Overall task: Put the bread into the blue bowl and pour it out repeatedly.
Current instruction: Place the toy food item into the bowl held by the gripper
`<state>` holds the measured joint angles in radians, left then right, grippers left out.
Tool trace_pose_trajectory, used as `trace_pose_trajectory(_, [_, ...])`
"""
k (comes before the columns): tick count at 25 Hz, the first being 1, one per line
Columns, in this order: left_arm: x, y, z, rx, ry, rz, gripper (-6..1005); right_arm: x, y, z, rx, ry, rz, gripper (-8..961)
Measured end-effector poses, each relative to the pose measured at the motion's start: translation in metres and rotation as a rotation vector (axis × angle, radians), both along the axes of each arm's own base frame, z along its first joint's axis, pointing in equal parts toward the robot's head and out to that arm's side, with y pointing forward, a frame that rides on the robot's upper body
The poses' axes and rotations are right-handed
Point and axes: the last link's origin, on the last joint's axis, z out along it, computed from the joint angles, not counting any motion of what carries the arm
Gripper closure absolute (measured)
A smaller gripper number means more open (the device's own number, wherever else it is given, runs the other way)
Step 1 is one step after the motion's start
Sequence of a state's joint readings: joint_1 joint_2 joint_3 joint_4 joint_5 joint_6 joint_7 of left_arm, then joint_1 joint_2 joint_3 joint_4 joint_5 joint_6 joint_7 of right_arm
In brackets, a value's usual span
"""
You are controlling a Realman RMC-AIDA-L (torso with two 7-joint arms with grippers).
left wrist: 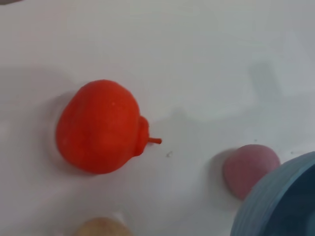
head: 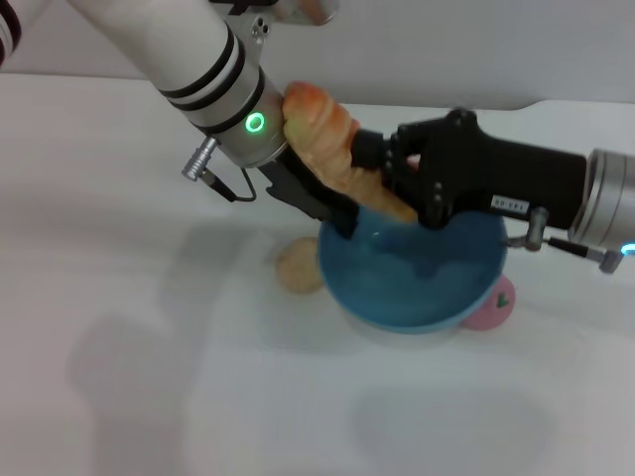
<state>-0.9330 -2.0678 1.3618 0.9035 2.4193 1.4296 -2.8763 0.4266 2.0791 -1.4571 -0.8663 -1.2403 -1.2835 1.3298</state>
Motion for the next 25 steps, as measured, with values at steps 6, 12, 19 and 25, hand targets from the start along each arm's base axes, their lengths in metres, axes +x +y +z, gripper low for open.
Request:
trace_pose_trajectory(6, [0.004, 0.001, 0.001, 0.003, -0.012, -0.006, 996, 0.022, -0.007, -0.014, -0.004, -0.032, -0.024, 947])
trace_pose_trajectory(12, [0.010, 0.003, 0.001, 0.001, -0.011, -0.021, 996, 0.031, -0.010, -0.018, 0.008, -0.049, -0.025, 949])
trace_pose_trajectory(19, [0.011, 0.004, 0.003, 0.004, -0.013, -0.021, 996, 0.044, -0.013, -0.009, 0.034, -0.016, -0.088, 944])
trace_pose_trajectory(25, [0.012, 0.004, 0.004, 0.001, -0.009, -0.026, 995, 0.057, -0.019, 0.002, 0.068, 0.032, -0.150, 785])
